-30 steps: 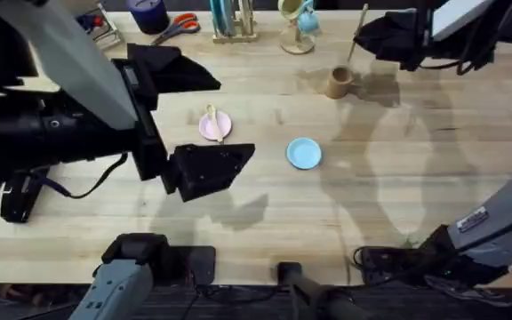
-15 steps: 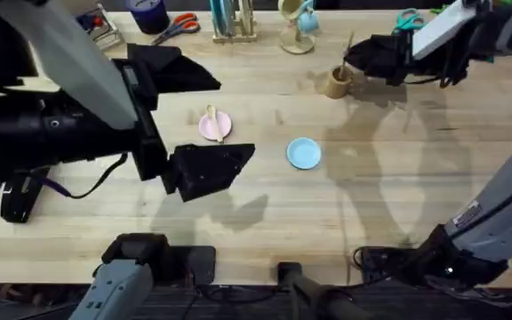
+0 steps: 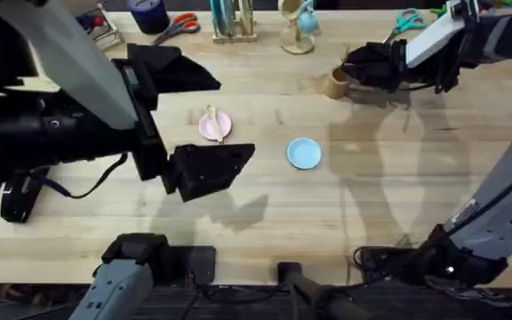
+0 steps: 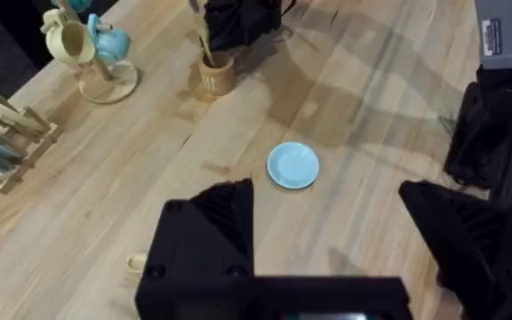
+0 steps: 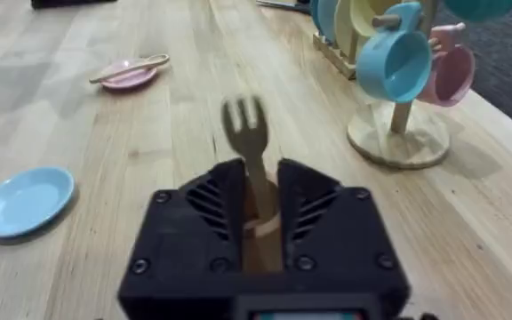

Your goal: Pick up a utensil and set it on the pink plate, then put the other utensil in the container.

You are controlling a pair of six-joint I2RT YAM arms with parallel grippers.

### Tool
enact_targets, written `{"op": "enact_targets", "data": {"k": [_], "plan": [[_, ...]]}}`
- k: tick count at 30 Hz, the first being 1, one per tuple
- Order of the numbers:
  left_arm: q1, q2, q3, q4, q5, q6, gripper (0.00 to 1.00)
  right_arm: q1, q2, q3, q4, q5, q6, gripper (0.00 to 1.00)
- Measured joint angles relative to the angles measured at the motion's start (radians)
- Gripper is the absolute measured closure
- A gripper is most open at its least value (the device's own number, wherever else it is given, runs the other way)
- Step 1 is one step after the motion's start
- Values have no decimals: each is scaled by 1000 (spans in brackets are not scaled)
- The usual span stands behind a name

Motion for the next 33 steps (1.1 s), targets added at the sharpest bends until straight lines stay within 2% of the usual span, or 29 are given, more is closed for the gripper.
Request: {"op": "enact_targets", "data": {"k": [4,12,20,24,28,33], "plan": [[0,0,0,0,0,0,12,1,0,0,0,0,-1,704],[0,0,0,0,0,0,10,2,0,0,-3,-1,-1,679],[0,0,0,0,0,0,11,3,-9,0,-53,-4,-7,540],[0,0,0,0,0,0,10,3,-68,0,-99,-2,-13,457],[0,0,0,0,0,0,10,6,-169,1,-134,16,-4,291],[0,0,0,0,0,0,10,25,-301,1,-152,91,68,175]]}}
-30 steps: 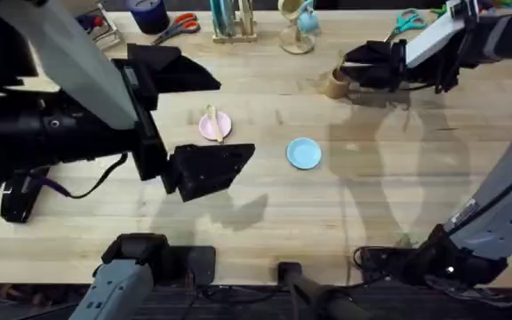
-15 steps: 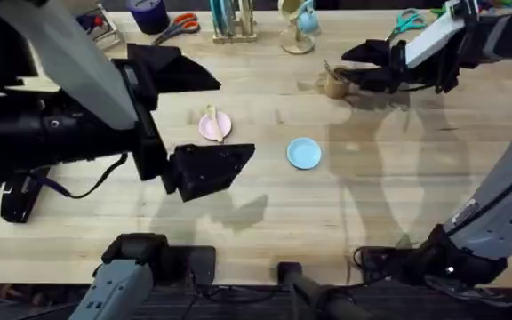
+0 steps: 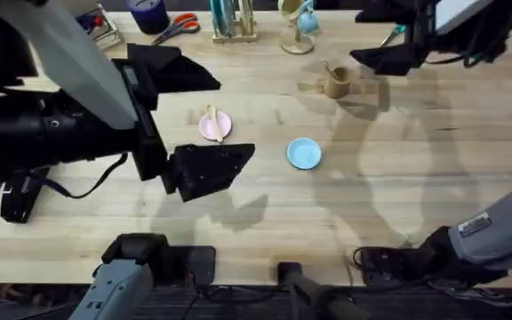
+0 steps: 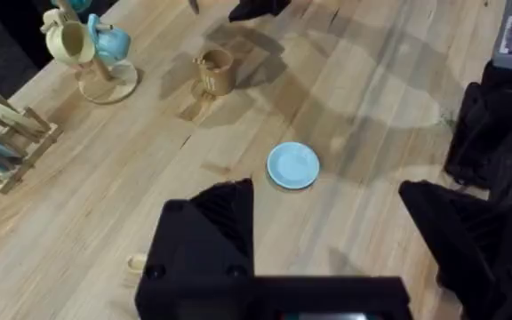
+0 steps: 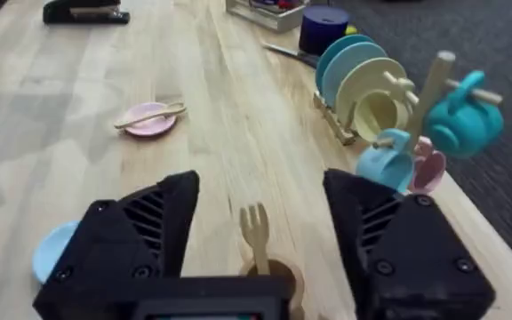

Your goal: Pick up a utensil and set it on the pink plate, then put the other utensil in the container.

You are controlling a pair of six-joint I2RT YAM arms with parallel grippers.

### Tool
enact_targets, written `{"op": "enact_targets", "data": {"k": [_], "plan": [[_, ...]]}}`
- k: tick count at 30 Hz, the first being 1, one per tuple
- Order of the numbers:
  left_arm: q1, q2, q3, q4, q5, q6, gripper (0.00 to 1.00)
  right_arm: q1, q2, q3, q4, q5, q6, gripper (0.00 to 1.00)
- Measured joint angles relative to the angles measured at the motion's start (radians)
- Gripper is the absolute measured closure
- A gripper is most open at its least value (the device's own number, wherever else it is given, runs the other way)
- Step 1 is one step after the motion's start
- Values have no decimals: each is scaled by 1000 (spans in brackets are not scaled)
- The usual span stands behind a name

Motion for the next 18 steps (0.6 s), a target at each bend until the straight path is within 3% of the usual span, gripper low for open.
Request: {"op": "enact_targets", "data": {"k": [8,12,18], "plan": [[0,0,0,0,0,0,10,23,-196,0,-15,110,185,103],[0,0,0,0,0,0,10,27,-299,0,-49,165,302,9],[0,0,0,0,0,0,10,27,-472,0,-177,290,448,5]]}}
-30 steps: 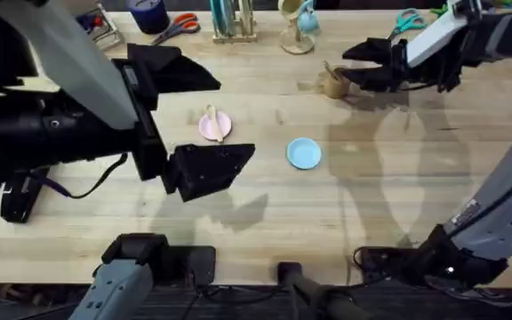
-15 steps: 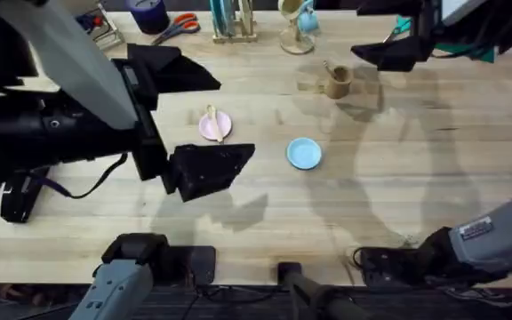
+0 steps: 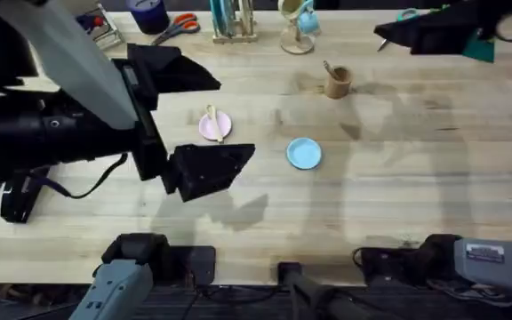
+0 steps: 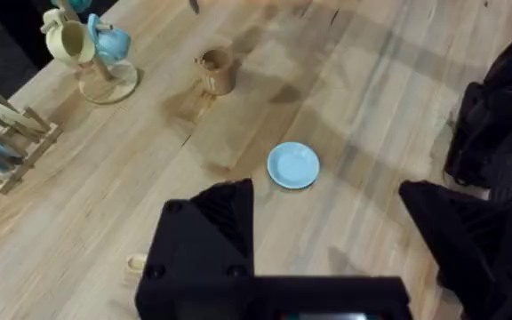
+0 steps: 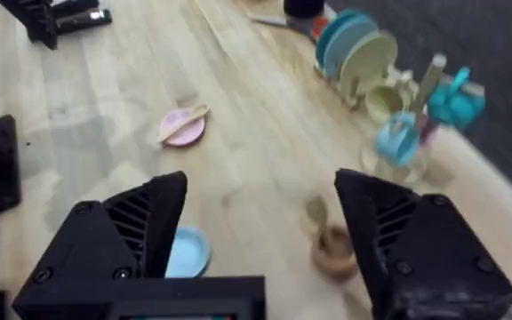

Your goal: Pick up a utensil and set it on the pink plate, then put the other utensil in the container.

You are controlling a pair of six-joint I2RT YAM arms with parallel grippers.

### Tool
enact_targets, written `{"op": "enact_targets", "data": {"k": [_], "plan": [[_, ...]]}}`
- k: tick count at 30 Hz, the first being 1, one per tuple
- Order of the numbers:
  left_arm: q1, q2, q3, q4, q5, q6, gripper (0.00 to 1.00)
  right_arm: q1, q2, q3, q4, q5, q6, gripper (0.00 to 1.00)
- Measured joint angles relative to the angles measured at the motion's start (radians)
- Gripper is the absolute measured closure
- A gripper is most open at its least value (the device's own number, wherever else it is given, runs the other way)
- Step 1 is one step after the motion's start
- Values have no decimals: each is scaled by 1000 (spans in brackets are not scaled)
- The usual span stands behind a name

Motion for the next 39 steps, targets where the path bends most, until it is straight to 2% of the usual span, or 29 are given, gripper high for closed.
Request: {"op": "enact_targets", "data": {"k": [11,23,32,39], "plan": [[0,0,0,0,0,0,10,0,-279,0,-343,285,144,6],[0,0,0,0,0,0,10,0,-420,0,-600,588,229,6],[0,0,0,0,0,0,10,0,-446,0,-665,685,243,6],[0,0,0,0,0,0,10,0,-446,0,-675,706,244,6]]}}
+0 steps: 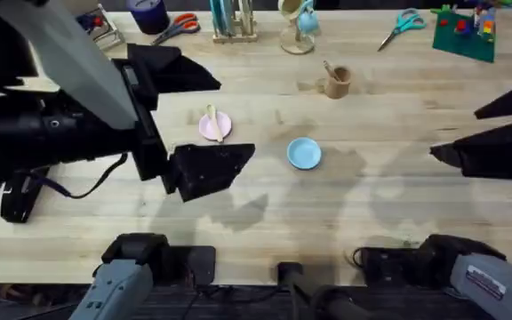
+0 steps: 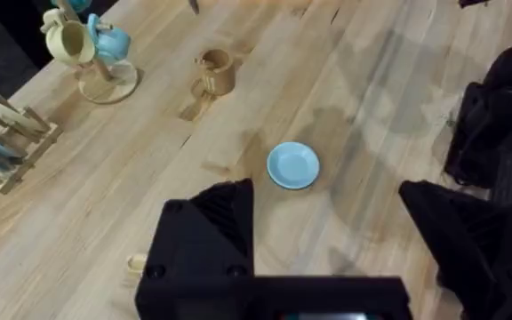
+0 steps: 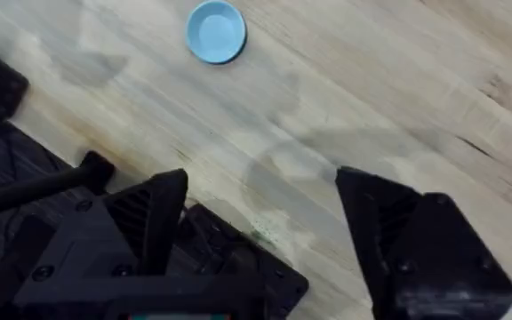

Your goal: Pick up a utensil and set it on the pink plate, then put the other utensil in the container.

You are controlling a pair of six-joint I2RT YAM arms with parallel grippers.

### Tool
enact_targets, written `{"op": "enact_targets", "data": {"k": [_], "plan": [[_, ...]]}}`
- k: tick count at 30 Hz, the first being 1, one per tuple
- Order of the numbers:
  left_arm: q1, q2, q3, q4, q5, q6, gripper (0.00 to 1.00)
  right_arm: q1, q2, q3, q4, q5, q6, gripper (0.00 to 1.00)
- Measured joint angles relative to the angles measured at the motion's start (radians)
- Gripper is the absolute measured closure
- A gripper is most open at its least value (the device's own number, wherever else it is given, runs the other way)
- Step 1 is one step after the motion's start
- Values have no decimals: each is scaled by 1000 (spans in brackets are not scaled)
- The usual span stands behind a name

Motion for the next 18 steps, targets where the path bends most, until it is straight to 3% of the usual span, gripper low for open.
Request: {"op": "enact_targets", "data": {"k": [18], "plan": [[0,0,0,0,0,0,10,0,0,0,-8,7,0,6]]}}
